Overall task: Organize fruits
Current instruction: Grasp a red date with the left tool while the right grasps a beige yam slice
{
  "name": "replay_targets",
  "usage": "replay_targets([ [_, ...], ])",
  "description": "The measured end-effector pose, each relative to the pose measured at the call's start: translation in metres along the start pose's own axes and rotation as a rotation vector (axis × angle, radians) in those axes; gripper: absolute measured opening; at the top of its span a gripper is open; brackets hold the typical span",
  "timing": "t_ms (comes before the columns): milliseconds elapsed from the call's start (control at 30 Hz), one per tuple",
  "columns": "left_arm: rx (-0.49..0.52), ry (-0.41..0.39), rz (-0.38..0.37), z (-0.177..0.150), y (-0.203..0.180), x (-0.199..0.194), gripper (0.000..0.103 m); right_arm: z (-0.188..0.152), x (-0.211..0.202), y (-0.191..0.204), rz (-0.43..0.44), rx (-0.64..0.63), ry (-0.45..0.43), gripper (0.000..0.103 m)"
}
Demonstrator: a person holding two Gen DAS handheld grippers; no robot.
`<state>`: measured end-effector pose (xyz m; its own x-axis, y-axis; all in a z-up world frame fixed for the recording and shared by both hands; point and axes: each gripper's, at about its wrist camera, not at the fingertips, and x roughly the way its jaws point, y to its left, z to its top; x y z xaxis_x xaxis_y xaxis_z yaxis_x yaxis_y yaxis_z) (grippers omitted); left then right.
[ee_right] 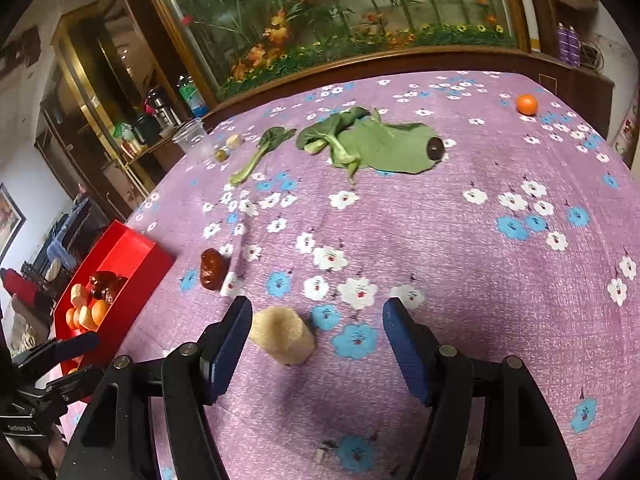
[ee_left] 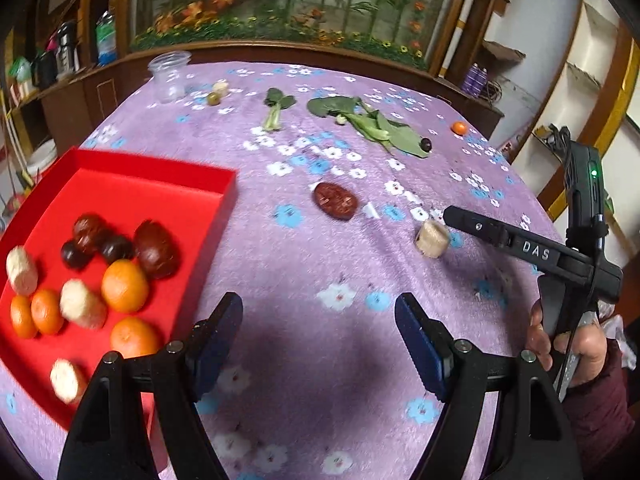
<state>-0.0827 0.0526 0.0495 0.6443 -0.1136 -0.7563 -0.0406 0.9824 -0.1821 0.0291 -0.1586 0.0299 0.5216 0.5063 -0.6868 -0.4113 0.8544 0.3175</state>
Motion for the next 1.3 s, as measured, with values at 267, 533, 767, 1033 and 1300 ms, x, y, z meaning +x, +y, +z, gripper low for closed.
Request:
replay_targets([
  [267,0.010,-0.028,-0.051,0.039,-0.012,0.043,0.064,-0.004,-0.005,0.011,0.035,-0.051,-0.004,0.073],
  [533,-0.037,0.000,-0.057,0.063,-0.003,0.080,0.056,-0.011,0.009,0.020,0.001,-0.111,0.054,0.057],
  [767,0.027,0.037,-0.017,0.063,-0.008,0.105,0.056,-0.015,0.016,0.026,-0.009,-0.144,0.082,0.055],
  [1033,0.030,0.019,-0.022,0.065,-0.006,0.109,0.041,-0.014,0.020,0.030,-0.019,-0.163,0.087,0.056],
  [1300,0.072,0.008,0.026,0.063,-0.014,0.108,0.040,-0.015,0.023,0.034,-0.027,-0.182,0.090,0.056],
])
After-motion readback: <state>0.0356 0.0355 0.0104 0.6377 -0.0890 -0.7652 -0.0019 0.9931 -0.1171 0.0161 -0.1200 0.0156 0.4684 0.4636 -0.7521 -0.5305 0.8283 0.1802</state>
